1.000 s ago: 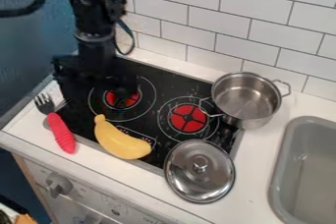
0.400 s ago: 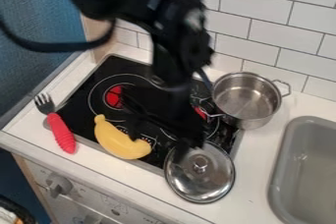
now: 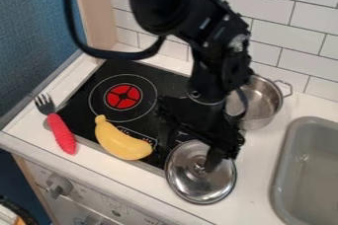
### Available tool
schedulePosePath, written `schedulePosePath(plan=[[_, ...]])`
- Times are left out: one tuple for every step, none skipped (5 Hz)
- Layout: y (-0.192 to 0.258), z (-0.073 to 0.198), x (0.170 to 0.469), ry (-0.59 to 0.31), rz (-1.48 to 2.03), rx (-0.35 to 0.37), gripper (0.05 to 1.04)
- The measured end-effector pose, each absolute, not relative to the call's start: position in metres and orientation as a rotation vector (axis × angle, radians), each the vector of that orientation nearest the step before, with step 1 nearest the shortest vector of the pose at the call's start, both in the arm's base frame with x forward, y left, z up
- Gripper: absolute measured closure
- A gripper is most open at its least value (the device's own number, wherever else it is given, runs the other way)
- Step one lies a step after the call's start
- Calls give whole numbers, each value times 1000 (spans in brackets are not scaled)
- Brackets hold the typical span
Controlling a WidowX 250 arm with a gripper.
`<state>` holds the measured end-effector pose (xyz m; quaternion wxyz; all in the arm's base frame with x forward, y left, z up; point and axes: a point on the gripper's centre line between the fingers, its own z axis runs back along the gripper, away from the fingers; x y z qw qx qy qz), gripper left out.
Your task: Covered the silver pot with the lid
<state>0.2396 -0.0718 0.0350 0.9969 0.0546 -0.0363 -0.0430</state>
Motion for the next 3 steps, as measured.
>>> schedulePosePath(plan=[[-79,21,247,-44,-117,119,83],[-81,9,250,-17,-125,129,84],[-82,2,251,-7,-134,130,136]])
